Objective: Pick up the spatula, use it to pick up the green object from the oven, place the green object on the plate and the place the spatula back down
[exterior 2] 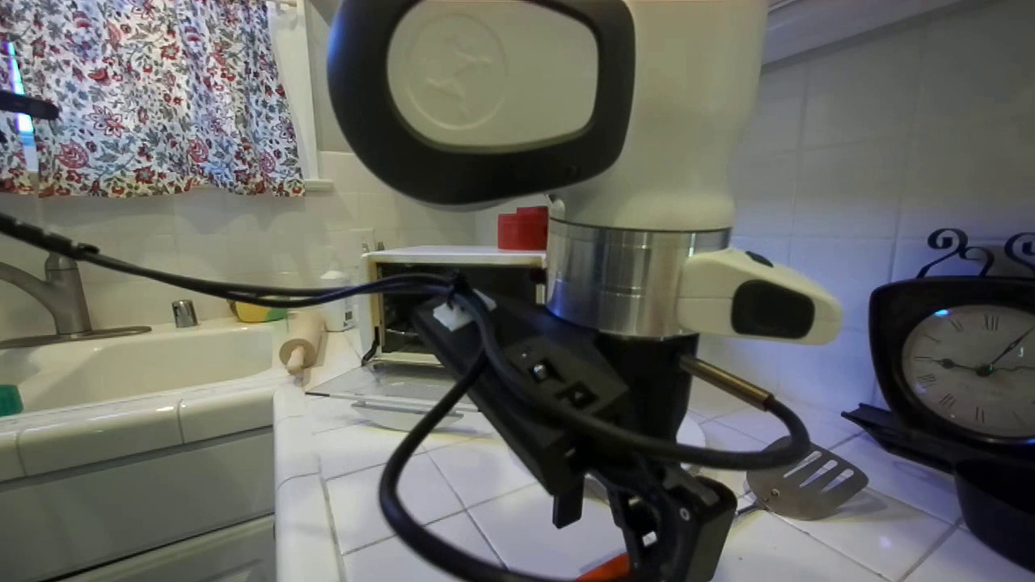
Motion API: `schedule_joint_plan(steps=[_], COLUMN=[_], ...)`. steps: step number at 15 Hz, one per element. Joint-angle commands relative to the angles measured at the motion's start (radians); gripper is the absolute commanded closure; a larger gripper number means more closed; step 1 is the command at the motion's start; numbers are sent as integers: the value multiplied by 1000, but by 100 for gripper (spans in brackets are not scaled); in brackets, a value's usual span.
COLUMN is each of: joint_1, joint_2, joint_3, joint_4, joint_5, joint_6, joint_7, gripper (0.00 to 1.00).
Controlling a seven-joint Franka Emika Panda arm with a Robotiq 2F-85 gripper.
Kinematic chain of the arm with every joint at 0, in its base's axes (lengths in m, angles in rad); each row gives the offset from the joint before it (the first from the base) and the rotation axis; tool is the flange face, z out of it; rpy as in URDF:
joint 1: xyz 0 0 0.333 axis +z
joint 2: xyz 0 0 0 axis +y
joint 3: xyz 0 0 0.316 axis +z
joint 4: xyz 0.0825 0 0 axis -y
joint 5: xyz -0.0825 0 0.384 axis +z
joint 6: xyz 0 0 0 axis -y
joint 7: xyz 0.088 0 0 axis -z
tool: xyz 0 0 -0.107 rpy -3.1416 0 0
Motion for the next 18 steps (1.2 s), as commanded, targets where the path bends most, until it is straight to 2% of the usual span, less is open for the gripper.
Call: schedule_joint_plan(steps=[1, 2, 4, 6, 9, 12, 13, 15, 16, 18], joint_1=[-22, -23, -27, -31, -37, -41, -42, -44, -45, -47], joint_2=[40, 44, 50, 56, 61, 68, 71, 75, 76, 79], joint_3=[20, 22, 27, 31, 38, 43, 44, 47, 48, 51], joint_4=[20, 21, 23, 25, 30, 36, 37, 41, 42, 42], joint_5=[48, 51, 64, 73, 81, 80, 80, 79, 78, 78], joint_6=[21, 24, 28, 35, 37, 38, 39, 38, 39, 39], joint_7=[-85, -96, -122, -139, -163, -174, -176, -180, -181, -184], gripper=[30, 36, 33, 39, 73, 91, 90, 77, 64, 62])
